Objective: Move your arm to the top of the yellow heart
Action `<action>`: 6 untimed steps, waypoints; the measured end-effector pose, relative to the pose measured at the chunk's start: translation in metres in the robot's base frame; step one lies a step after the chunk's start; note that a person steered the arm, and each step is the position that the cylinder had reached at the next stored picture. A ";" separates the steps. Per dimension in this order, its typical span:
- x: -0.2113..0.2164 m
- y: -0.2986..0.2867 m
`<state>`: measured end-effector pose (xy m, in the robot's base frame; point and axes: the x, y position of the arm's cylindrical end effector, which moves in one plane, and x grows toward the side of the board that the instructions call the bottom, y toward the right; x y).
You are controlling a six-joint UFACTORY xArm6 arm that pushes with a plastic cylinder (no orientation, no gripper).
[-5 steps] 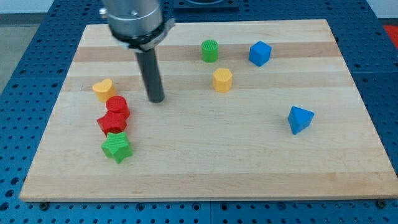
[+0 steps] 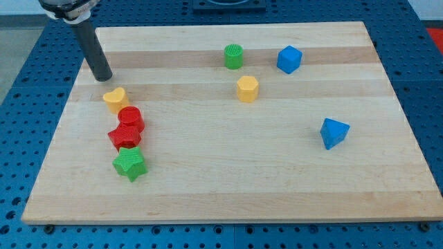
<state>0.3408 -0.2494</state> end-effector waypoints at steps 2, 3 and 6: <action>-0.013 -0.054; -0.012 -0.055; 0.061 -0.052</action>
